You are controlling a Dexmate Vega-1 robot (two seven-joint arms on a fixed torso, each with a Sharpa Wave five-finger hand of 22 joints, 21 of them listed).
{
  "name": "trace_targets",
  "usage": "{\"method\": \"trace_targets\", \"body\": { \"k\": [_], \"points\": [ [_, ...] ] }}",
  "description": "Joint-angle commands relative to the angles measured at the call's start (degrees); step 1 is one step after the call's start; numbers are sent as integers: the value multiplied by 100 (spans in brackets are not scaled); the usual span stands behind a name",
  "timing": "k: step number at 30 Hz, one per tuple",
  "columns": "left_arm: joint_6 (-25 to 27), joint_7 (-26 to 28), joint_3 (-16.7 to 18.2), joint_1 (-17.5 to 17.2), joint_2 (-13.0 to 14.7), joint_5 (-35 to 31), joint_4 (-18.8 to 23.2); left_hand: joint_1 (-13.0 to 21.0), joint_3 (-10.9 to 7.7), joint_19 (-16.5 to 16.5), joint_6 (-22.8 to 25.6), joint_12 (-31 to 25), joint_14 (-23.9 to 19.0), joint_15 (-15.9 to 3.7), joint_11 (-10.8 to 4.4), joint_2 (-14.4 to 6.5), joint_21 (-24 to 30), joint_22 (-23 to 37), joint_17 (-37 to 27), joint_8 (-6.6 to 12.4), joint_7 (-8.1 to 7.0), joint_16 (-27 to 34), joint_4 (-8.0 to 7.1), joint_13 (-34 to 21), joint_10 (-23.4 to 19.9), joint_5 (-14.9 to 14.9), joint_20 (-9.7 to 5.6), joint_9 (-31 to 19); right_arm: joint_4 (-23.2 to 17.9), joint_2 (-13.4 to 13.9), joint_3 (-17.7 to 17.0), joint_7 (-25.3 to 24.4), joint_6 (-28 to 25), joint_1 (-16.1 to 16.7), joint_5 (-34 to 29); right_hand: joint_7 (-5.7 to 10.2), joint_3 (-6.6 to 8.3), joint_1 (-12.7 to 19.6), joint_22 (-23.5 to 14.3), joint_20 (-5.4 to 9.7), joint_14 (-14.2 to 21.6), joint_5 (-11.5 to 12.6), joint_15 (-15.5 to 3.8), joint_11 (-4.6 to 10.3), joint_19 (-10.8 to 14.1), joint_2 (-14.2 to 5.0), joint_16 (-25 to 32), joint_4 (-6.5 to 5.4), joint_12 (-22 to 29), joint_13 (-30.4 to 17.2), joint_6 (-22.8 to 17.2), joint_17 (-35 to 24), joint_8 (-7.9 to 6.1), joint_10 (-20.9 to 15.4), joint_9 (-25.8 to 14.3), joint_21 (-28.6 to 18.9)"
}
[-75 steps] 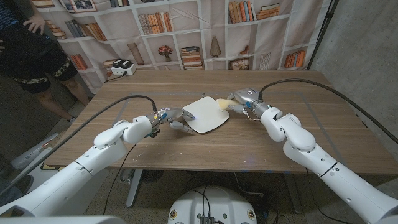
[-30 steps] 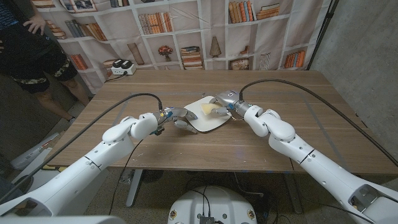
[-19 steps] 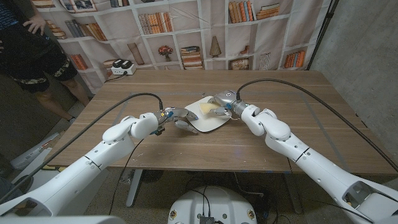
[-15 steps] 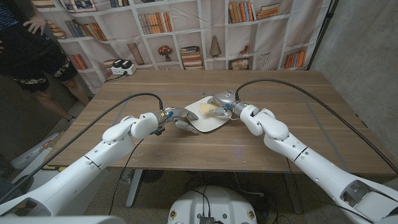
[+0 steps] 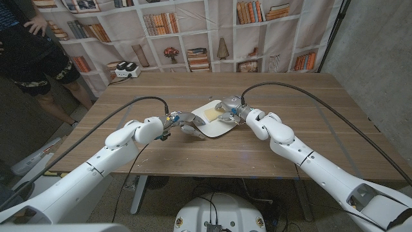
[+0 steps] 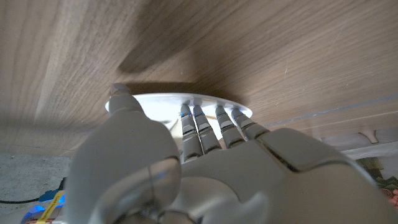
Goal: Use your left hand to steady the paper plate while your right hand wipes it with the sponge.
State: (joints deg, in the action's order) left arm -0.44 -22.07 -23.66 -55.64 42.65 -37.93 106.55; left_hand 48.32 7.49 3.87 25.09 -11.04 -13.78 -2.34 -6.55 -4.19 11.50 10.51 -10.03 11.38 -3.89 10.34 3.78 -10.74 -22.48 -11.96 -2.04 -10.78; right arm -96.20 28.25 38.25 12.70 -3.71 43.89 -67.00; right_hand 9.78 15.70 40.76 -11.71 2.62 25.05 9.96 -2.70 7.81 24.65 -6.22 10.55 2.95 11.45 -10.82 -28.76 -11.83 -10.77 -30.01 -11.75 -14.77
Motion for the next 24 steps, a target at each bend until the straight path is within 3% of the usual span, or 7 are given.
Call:
{"method": "trace_targets", "body": {
  "k": [1,9,16,20,24],
  "points": [
    [57,-39,2,-13,12,-37,57,-27,14,-3,17,-38,-46,-456,21,-63,34,14,-27,24,20,39,-30,-12,-39,-17,-298,-17,-143,67,-102,-94,86,114,237,181,-79,-285,-17,225,-56,-3,-257,92,-71,-72,45,-183,65,-14,-59,-31,-43,-36,9,38],
    [61,-51,6,-19,11,-18,55,-24,5,0,-5,-35,-42,-425,28,-115,38,15,-29,15,43,38,-45,-12,-32,-23,-279,-19,-198,50,-100,-56,180,127,364,212,-86,-450,-12,169,-137,33,-203,303,-173,-197,34,-287,68,-8,-145,-30,-72,-21,20,83],
    [83,-64,31,-32,23,4,44,-6,-11,-7,-30,-32,-27,-392,66,-175,39,15,-29,8,73,34,-54,-13,-16,-28,-252,-20,-75,-29,-32,33,239,60,419,223,-92,-638,-12,144,-315,51,-148,339,-351,-309,6,-416,37,1,-149,-35,-60,92,33,151],
    [57,-71,51,-25,33,50,19,-5,-11,-15,-35,-29,-27,-388,65,-199,37,14,-28,9,73,35,-62,-13,-3,-27,-235,-21,28,-80,-19,98,201,8,436,-9,-168,-861,-12,127,-366,38,-129,340,-390,-276,20,-541,43,6,-169,-35,-55,108,47,162],
    [32,-72,57,-13,36,81,-7,-9,-11,-17,-49,-30,-20,-371,89,-210,38,15,-29,5,95,33,-68,-13,-2,-26,-220,-21,104,-104,-3,109,171,-23,439,-60,-200,-941,-11,118,-397,35,-112,274,-425,-250,18,-577,50,8,-189,-29,-59,100,53,174]
  ]
}}
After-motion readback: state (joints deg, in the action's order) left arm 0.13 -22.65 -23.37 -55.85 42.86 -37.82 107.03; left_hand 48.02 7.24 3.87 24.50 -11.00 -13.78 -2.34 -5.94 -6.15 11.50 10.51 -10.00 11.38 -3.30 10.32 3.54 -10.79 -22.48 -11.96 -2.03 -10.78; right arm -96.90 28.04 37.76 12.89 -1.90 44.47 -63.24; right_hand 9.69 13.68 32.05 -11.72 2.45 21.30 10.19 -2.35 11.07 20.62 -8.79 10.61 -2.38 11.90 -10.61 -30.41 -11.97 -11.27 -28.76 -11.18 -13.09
